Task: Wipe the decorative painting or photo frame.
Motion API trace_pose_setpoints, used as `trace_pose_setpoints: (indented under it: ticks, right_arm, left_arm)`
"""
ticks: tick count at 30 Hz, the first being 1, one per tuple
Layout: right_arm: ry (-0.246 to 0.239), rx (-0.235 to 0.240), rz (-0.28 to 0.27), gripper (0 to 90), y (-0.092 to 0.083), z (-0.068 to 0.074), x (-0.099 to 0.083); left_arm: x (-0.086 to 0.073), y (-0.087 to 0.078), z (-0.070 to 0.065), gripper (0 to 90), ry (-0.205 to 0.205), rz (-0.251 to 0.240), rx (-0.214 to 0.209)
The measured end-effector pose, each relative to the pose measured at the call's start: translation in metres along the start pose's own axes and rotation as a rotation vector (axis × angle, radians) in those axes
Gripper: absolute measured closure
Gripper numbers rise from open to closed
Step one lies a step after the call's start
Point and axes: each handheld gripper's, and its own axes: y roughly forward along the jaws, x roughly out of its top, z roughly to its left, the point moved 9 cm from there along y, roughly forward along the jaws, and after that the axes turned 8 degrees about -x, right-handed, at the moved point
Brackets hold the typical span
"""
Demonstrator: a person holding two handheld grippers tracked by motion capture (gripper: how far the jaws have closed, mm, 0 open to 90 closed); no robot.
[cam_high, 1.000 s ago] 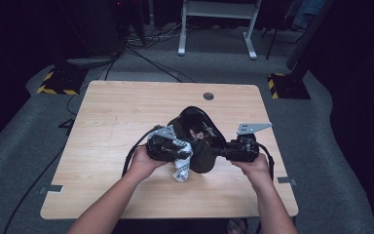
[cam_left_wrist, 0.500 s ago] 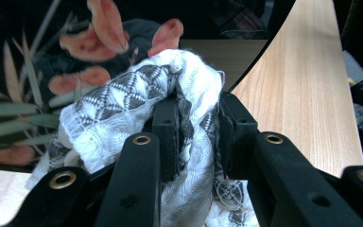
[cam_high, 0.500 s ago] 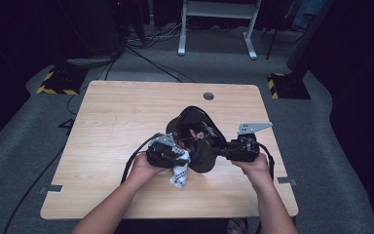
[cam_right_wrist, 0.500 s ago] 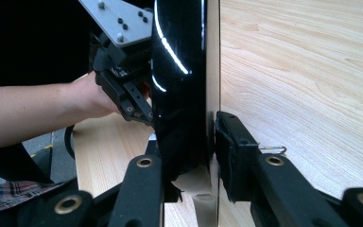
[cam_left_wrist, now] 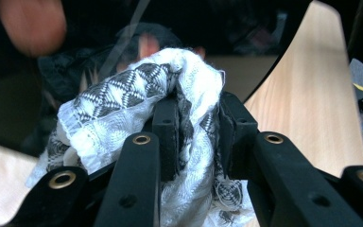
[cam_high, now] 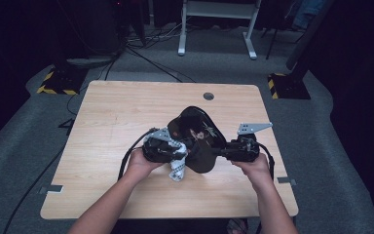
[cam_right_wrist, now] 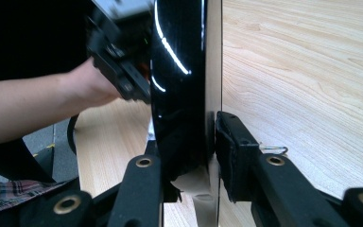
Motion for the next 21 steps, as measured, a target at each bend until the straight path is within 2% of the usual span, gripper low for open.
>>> trace_pose_setpoints:
  ticks: [3, 7, 9, 10, 12, 14, 17, 21]
  right_arm:
    - [0.001, 0.000, -0.001, 71.9, 0.000, 0.000, 0.000]
    - [0.004, 0.004, -0.003, 71.9, 0.000, 0.000, 0.000]
    - [0.002, 0.006, -0.003, 71.9, -0.001, -0.001, 0.000]
    - [0.002, 0.006, -0.003, 71.9, -0.001, -0.001, 0.000]
    - [0.004, 0.007, -0.004, 71.9, -0.001, -0.001, 0.000]
    - [0.005, 0.007, -0.004, 71.9, -0.001, -0.001, 0.000]
    - [0.004, 0.007, -0.005, 71.9, 0.000, -0.001, 0.000]
    - [0.005, 0.009, -0.004, 71.2, 0.000, 0.000, -0.001]
  left_arm:
    - [-0.009, 0.005, 0.003, 72.3, -0.029, 0.009, -0.014]
    - [-0.006, 0.003, 0.002, 72.0, -0.011, 0.037, 0.016]
    - [0.006, -0.006, 0.000, 71.9, 0.001, 0.011, 0.025]
    - [0.006, -0.006, 0.000, 71.9, 0.001, 0.011, 0.025]
    - [0.017, -0.019, 0.002, 71.9, 0.015, -0.010, 0.047]
    - [0.021, -0.026, 0.005, 71.9, 0.010, -0.028, 0.054]
    - [0.017, -0.025, 0.008, 72.1, -0.006, -0.034, 0.052]
    - [0.000, -0.011, 0.012, 72.2, -0.028, 0.009, 0.050]
